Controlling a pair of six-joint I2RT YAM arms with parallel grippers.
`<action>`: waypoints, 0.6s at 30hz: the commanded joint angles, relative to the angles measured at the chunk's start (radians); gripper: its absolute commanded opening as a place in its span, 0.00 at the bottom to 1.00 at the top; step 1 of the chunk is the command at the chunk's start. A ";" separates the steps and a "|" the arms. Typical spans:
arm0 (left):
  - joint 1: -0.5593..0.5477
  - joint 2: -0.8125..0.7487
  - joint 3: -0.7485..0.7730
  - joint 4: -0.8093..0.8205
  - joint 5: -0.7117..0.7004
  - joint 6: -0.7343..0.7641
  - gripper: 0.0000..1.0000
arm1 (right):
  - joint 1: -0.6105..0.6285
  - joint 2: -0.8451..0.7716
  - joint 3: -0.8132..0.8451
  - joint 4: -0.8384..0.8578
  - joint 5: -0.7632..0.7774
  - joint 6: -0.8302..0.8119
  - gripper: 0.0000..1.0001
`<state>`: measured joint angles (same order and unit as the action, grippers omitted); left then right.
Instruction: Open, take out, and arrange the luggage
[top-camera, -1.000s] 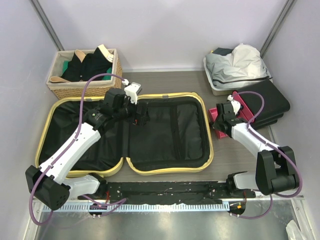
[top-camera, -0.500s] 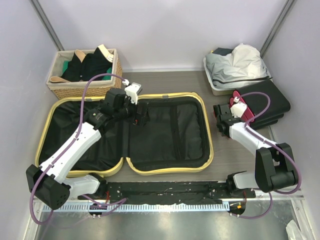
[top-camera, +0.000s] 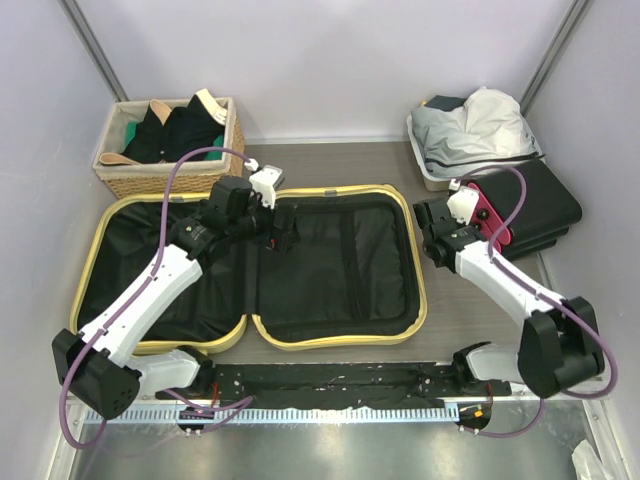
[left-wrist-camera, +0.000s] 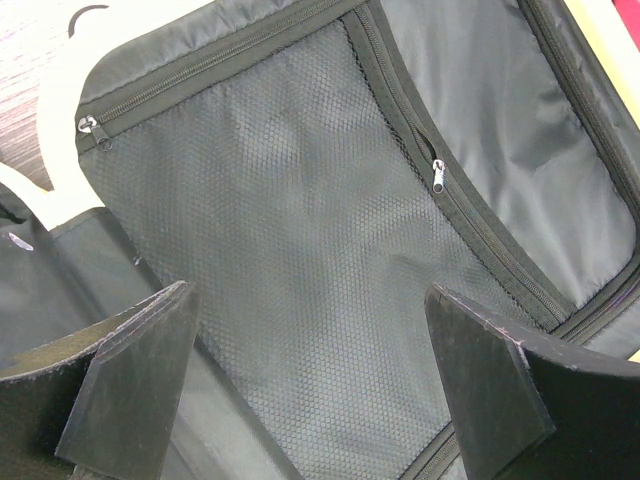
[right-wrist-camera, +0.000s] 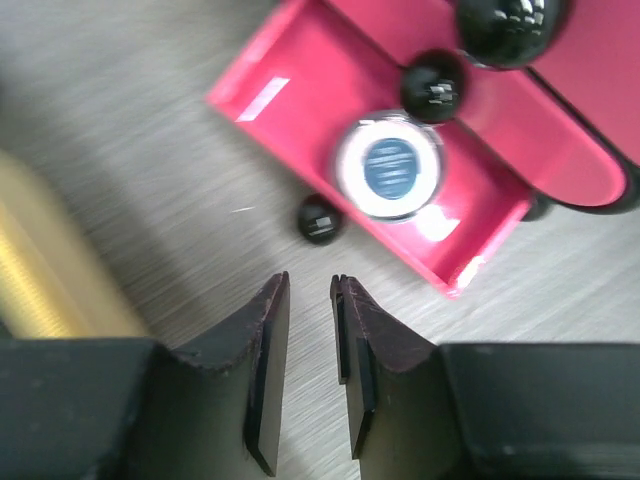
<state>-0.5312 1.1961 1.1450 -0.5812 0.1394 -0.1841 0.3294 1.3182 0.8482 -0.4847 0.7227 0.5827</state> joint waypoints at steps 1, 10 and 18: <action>0.004 -0.009 0.002 0.023 0.005 -0.008 0.99 | 0.017 -0.071 -0.023 0.003 -0.095 -0.004 0.32; 0.004 -0.033 -0.007 0.037 0.005 -0.005 1.00 | -0.067 0.133 -0.052 0.014 -0.152 0.039 0.27; 0.004 -0.047 -0.007 0.035 -0.018 0.002 1.00 | -0.148 0.246 0.006 0.028 -0.043 0.037 0.33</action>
<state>-0.5312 1.1805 1.1366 -0.5785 0.1383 -0.1837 0.2192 1.5204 0.7990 -0.4789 0.6064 0.6044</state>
